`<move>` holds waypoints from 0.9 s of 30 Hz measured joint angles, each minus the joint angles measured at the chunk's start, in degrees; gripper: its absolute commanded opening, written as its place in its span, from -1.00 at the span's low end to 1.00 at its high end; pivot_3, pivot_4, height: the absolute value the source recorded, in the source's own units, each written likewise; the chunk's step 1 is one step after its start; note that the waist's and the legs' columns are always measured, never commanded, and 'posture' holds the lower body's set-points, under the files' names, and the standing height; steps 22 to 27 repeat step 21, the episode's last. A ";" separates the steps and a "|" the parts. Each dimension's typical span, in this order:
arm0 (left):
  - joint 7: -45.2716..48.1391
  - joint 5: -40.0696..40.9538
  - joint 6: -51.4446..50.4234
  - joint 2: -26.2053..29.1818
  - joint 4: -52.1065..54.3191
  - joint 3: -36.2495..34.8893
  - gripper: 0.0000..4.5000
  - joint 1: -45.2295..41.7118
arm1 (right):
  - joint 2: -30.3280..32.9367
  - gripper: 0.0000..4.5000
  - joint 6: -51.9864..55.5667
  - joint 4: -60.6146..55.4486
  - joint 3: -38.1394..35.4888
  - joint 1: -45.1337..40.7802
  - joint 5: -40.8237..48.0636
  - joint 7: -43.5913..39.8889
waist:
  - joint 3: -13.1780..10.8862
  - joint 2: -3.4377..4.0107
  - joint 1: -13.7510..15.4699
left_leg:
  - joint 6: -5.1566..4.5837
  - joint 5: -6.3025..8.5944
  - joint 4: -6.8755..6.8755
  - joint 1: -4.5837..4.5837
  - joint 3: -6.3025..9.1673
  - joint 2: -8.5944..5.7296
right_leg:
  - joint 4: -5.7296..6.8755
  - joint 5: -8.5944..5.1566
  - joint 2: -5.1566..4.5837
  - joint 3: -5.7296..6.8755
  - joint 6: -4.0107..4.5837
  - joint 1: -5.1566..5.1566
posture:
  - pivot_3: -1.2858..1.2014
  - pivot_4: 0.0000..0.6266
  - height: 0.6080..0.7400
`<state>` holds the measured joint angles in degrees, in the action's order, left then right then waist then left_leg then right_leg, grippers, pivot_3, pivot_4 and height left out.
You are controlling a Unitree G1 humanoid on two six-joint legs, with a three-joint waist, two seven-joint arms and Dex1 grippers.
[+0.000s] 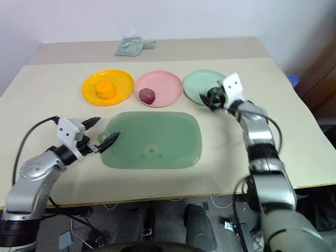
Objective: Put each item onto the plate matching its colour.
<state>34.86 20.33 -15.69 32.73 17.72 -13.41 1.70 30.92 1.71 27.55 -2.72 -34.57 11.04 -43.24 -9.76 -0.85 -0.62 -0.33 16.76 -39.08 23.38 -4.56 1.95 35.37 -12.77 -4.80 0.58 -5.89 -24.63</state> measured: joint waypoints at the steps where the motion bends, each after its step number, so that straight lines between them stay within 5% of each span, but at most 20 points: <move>1: 0.08 0.23 0.10 0.43 -0.36 -1.24 1.00 0.71 | 1.74 0.99 1.82 -4.94 -0.27 3.88 1.59 -2.39 | 0.00 0.00 -0.06 | 0.00 0.00 -0.01 -0.01 -0.02 0.00 | 0.02 0.00 -0.03 0.00 0.00 0.00 | 0.03 -0.52 1.00; 7: 1.92 0.44 1.92 2.87 -4.45 -8.29 1.00 5.21 | 11.22 0.99 13.37 -26.35 -6.51 21.77 11.24 -10.78 | 0.01 0.00 -0.49 | 0.02 0.00 -0.04 -0.26 -0.10 0.03 | 0.03 -0.11 0.01 -0.05 0.30 0.11 | 0.03 -0.52 1.00; 27: 2.14 0.71 3.69 1.35 -3.73 -10.06 1.00 8.91 | 11.37 0.99 18.24 -30.48 -9.07 24.36 13.53 -10.14 | 0.02 -0.03 -0.02 | 0.01 0.02 -0.05 -0.15 -0.07 0.01 | -0.02 -0.11 0.01 -0.06 0.32 0.06 | 0.03 -0.52 1.00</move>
